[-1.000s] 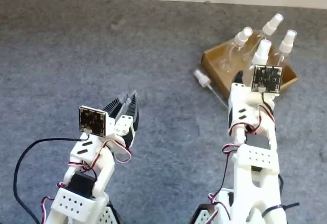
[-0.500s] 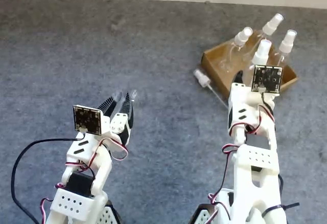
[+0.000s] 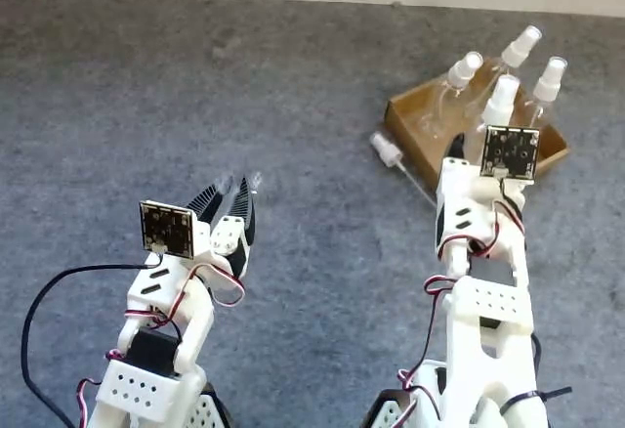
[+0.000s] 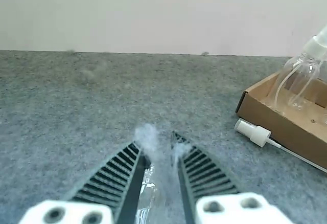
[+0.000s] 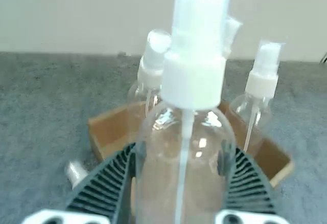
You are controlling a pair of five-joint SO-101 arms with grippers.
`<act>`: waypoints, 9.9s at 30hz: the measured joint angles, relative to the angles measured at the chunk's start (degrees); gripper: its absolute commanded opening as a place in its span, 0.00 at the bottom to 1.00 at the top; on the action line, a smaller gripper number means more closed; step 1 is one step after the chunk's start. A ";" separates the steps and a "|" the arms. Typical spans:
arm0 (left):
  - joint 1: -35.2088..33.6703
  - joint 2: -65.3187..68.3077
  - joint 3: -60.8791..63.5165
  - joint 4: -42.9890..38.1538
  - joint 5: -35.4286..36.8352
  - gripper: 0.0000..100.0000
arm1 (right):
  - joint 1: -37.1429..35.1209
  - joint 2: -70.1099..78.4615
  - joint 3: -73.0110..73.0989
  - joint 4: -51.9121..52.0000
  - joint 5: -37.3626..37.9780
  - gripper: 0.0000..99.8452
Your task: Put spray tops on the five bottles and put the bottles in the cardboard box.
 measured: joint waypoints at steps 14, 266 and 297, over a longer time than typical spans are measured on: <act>0.00 0.00 0.00 0.00 0.00 0.03 | -3.08 0.00 0.53 -13.19 0.00 0.16; 1.14 0.00 0.09 2.29 -0.18 0.04 | 0.62 59.69 -27.34 -32.97 -7.38 0.34; 1.14 0.00 0.09 2.29 -0.18 0.04 | 0.62 59.69 -27.34 -32.97 -7.38 0.34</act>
